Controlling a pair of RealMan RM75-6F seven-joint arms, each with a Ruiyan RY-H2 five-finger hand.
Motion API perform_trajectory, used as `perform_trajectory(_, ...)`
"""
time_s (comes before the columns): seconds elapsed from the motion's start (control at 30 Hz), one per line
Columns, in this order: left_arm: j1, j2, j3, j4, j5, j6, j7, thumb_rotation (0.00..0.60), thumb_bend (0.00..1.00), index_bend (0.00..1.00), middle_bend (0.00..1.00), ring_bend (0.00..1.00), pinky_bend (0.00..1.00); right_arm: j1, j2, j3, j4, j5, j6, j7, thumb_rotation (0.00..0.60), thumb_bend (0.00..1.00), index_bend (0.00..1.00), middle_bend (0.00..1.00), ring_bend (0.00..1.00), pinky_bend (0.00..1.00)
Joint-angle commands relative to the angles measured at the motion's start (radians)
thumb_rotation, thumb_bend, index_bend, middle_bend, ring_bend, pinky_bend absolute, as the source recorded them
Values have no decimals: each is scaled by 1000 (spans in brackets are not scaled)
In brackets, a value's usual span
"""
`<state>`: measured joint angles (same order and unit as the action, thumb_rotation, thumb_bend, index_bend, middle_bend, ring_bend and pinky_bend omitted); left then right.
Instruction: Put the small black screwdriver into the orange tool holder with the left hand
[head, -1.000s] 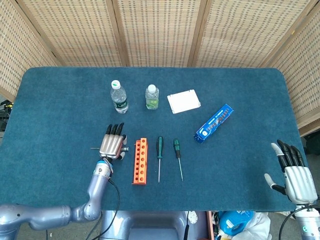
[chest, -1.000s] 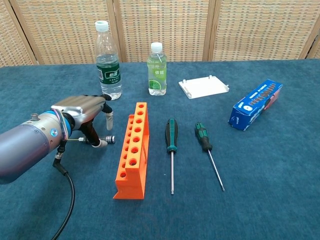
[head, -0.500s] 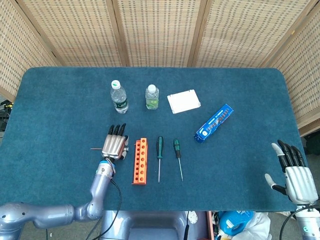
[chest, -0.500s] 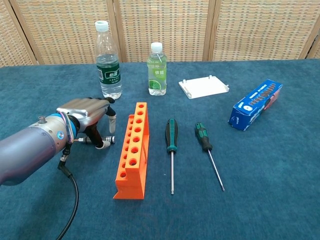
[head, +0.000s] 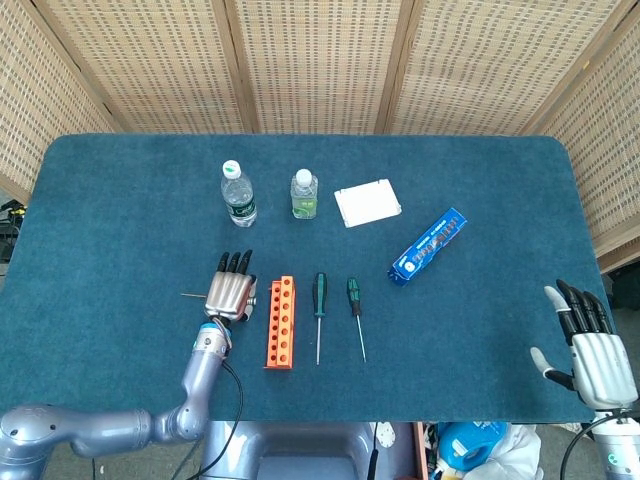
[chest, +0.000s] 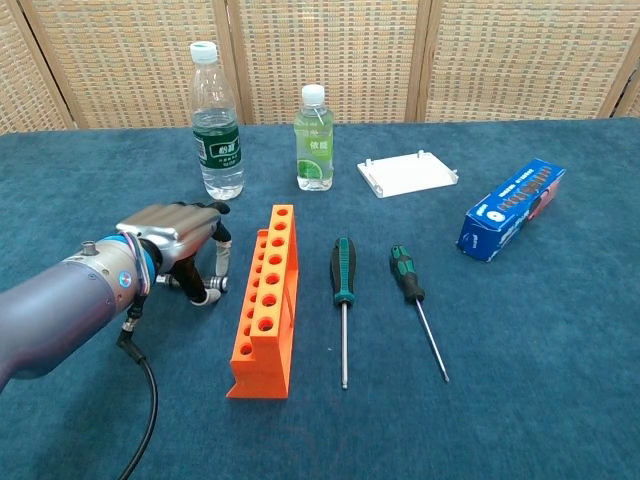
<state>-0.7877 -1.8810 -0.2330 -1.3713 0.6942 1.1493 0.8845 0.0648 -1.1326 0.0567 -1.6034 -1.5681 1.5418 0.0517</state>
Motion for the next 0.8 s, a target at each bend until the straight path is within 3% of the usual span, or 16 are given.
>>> perform_trajectory(0.03, 0, -3, 2, 6, 0, 3, -1, 600, 304, 589, 34, 0, 0, 0, 0, 0, 0, -1, 1, 1, 600, 282, 0, 0, 0, 0)
perform_trajectory(0.43, 8, 16, -2, -17, 61, 27, -52, 600, 318, 665, 52, 0, 0, -1, -1, -1, 0, -6, 5, -2, 600, 283, 0, 0, 0, 0)
perform_trajectory(0.8, 76, 166, -54, -256, 150, 108, -199, 600, 325, 665, 62, 0, 0, 0, -4, -3, -2, -10, 2, -16, 600, 283, 0, 0, 0, 0)
